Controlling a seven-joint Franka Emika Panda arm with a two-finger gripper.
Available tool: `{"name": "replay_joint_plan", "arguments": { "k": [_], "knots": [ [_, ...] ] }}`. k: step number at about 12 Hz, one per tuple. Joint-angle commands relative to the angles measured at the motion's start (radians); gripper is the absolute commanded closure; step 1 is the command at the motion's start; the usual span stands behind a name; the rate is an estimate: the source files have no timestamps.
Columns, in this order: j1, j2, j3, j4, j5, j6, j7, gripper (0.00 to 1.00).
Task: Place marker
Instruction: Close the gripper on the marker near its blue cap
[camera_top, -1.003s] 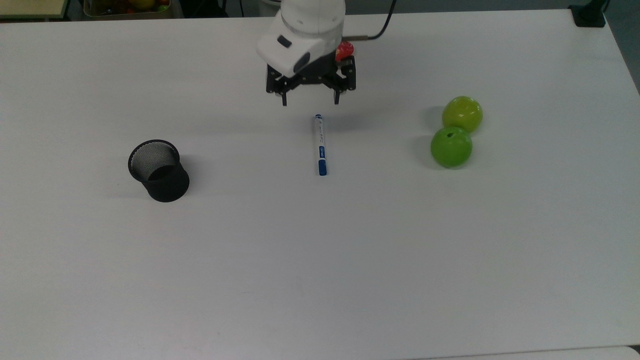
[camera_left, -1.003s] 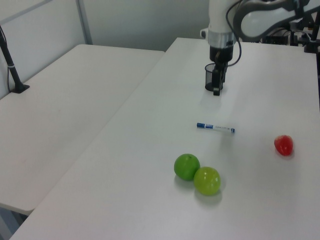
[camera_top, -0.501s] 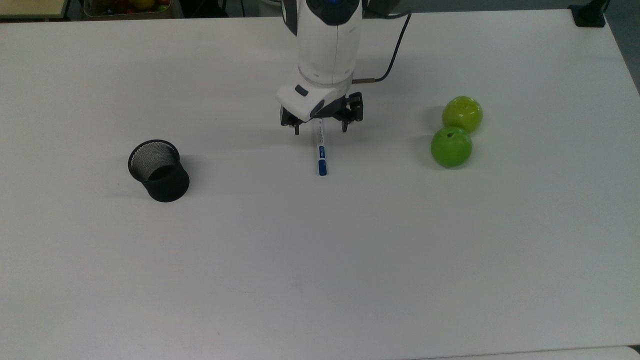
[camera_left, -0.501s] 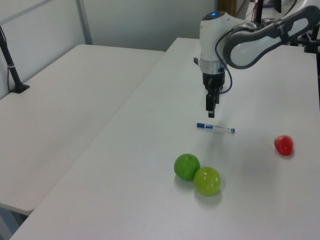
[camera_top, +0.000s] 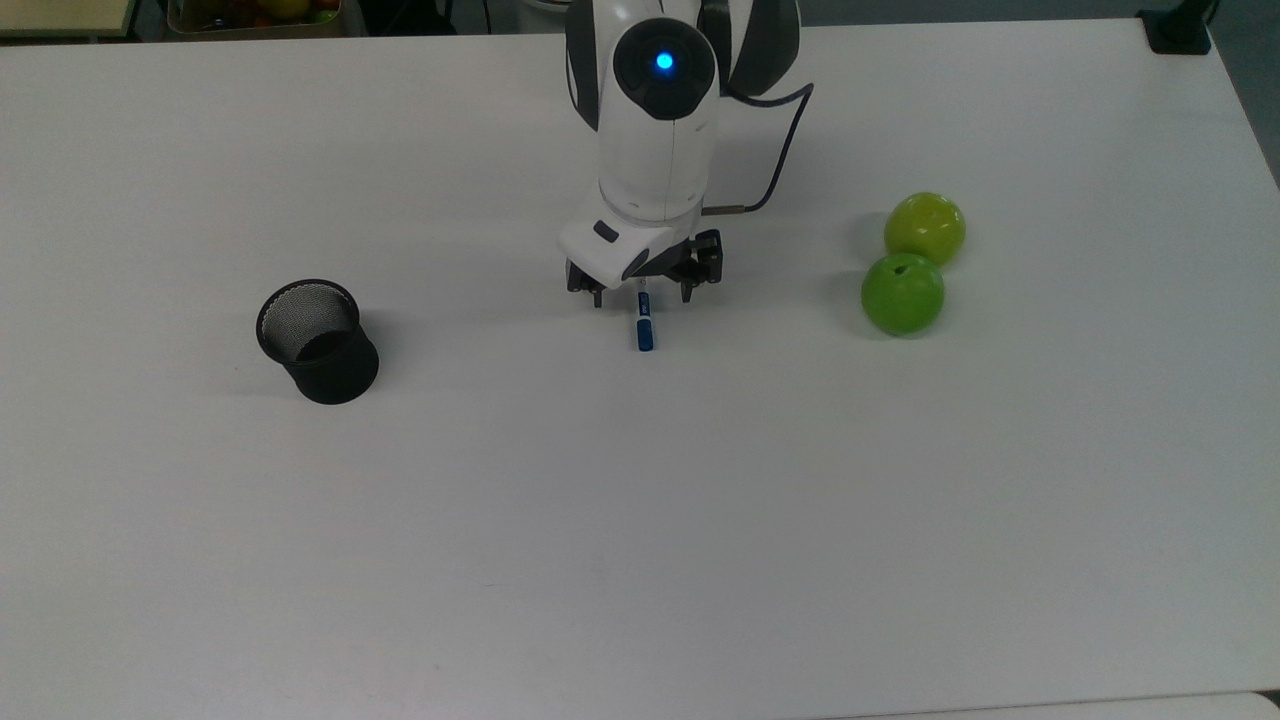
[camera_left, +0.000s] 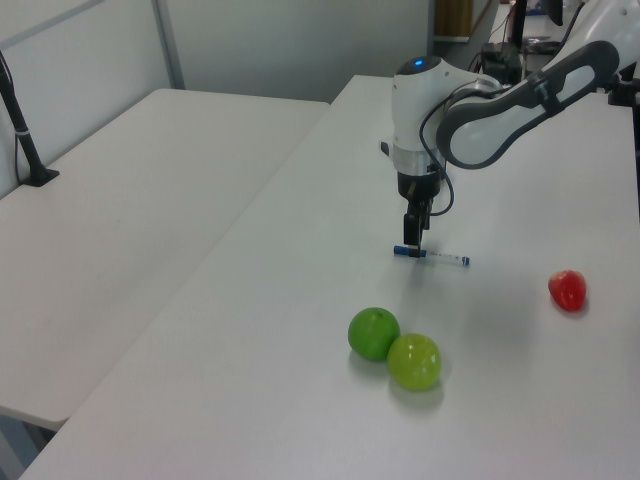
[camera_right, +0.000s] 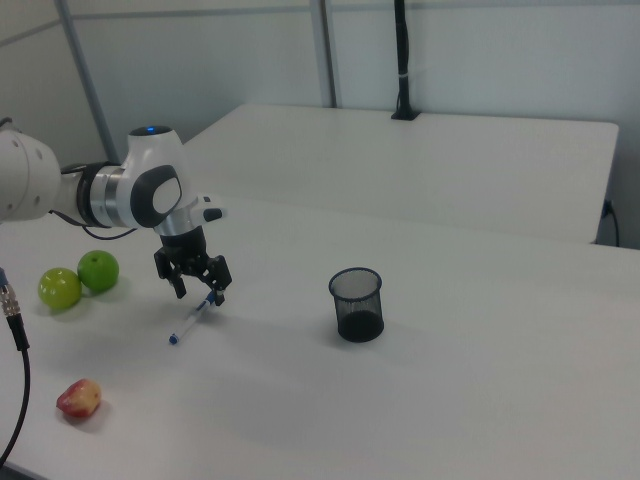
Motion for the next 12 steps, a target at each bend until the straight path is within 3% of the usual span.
{"name": "replay_joint_plan", "arguments": {
  "k": [1,7,12],
  "knots": [
    [0.008,0.02,-0.006,-0.002,-0.032,0.039,0.047,0.2],
    [0.005,0.025,-0.006,-0.002,-0.034,0.058,0.046,0.71],
    [0.003,0.033,-0.006,-0.002,-0.049,0.059,0.046,0.76]
  ]
}}
